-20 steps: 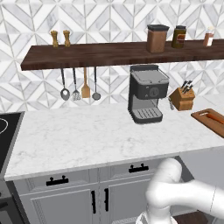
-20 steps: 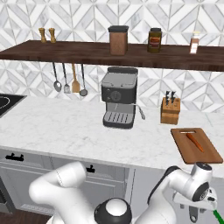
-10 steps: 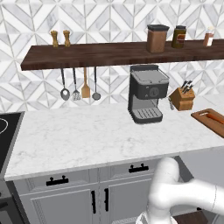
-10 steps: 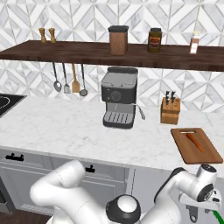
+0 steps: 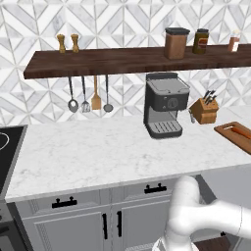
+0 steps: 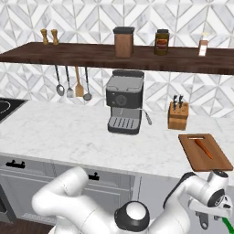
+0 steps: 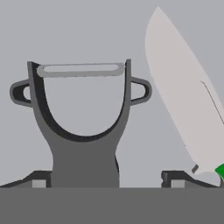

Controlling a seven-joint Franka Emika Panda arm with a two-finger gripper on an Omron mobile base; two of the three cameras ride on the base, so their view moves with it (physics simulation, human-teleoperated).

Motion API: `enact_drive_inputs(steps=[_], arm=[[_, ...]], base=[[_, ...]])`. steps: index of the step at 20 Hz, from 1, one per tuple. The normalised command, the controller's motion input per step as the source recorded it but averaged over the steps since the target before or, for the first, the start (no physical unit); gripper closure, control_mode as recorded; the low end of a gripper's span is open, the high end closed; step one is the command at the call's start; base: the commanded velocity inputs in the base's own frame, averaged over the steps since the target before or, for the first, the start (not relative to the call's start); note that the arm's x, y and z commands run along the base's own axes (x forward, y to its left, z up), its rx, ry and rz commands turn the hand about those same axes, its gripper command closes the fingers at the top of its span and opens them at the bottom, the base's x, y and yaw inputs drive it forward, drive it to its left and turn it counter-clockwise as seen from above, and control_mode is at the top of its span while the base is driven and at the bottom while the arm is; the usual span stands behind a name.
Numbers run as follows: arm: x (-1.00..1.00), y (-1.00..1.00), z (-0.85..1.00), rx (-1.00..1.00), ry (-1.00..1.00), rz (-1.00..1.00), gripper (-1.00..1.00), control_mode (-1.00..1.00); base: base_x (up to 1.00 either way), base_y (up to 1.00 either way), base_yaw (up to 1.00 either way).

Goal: Place the appropriate cutting tool for cutting the carrot skin on the cutting board.

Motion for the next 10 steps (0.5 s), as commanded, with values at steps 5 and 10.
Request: enact_drive_inputs(steps=[5,10], arm=[[-0.37,0.02,-0.25,0.00,-0.03,0.00,-1.00,-1.00],[-0.26,0.22,-0.20,0.00,-0.06,0.00,-1.00,-1.00]], base=[[0.00,0.00,0.00],[0.00,0.00,0.00]])
